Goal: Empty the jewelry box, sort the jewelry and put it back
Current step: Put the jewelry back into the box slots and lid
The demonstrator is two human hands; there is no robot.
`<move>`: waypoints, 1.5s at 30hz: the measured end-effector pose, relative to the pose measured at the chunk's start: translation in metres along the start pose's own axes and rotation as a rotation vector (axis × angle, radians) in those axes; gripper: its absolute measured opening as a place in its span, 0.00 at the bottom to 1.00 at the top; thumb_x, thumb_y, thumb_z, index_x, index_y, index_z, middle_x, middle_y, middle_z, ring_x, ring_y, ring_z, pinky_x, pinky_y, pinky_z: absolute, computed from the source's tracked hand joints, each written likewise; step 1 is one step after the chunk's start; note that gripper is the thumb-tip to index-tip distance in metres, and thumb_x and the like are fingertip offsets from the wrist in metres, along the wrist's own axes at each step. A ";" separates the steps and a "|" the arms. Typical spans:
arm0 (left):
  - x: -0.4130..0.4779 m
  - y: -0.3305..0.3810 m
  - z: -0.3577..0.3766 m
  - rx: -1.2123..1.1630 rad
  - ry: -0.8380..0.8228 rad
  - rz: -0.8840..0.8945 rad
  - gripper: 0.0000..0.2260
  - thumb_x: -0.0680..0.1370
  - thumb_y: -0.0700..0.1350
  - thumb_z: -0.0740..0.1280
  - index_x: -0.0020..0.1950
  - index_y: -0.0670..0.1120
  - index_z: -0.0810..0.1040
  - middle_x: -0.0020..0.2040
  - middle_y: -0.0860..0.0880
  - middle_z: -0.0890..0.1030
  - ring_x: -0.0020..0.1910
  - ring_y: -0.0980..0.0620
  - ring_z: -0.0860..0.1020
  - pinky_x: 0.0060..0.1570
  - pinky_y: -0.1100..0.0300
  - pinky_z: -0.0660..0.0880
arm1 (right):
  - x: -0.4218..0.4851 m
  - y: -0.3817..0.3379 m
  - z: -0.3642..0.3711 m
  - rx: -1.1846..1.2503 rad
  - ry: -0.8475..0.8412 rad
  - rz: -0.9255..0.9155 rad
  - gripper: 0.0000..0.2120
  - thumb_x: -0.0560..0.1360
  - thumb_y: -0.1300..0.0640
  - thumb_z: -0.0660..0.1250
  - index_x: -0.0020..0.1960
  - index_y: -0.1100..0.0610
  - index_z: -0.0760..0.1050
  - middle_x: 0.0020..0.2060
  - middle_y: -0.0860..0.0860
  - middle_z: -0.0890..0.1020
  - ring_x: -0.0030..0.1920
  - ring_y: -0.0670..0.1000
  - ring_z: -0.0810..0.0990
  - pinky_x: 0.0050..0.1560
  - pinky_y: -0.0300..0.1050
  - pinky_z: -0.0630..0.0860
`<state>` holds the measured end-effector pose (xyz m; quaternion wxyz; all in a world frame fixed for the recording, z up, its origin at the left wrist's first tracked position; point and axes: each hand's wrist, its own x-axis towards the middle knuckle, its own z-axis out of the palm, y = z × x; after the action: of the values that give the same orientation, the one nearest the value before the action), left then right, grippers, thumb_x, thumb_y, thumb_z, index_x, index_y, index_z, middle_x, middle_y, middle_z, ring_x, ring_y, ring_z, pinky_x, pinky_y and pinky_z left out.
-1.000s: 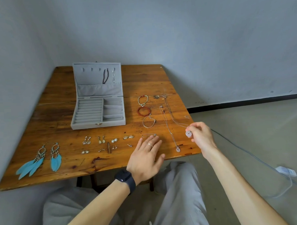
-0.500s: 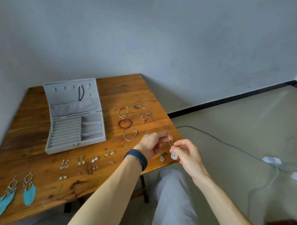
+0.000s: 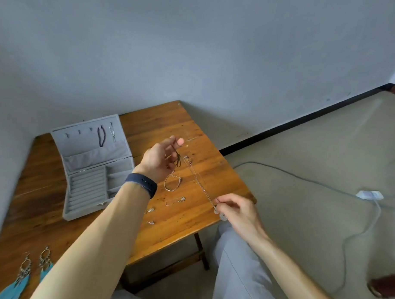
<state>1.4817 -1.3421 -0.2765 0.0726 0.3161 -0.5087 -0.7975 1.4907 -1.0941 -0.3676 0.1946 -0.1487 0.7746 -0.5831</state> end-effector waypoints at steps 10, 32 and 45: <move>-0.056 0.059 -0.134 0.156 0.353 0.188 0.08 0.80 0.53 0.68 0.51 0.50 0.82 0.48 0.55 0.86 0.29 0.60 0.74 0.29 0.64 0.63 | 0.013 -0.025 0.061 -0.110 -0.204 -0.104 0.03 0.77 0.50 0.70 0.48 0.43 0.81 0.41 0.40 0.85 0.42 0.40 0.83 0.43 0.35 0.77; -0.087 0.141 -0.220 0.514 0.678 0.713 0.15 0.75 0.61 0.71 0.37 0.52 0.85 0.34 0.56 0.84 0.27 0.61 0.73 0.30 0.72 0.70 | 0.156 -0.088 0.195 -0.618 -0.219 -0.646 0.09 0.78 0.54 0.71 0.58 0.52 0.83 0.49 0.44 0.81 0.49 0.44 0.80 0.50 0.33 0.74; -0.058 0.232 -0.193 0.644 0.572 0.816 0.12 0.76 0.57 0.72 0.38 0.51 0.85 0.38 0.60 0.85 0.27 0.63 0.77 0.29 0.74 0.69 | 0.244 -0.157 0.313 -0.454 -0.222 -0.686 0.07 0.78 0.55 0.70 0.55 0.53 0.81 0.48 0.46 0.85 0.47 0.46 0.83 0.48 0.37 0.79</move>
<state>1.5914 -1.5746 -0.1073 0.4079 0.3037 -0.7657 -0.3940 1.4256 -1.5135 -0.3239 0.0337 -0.4986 0.7634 -0.4092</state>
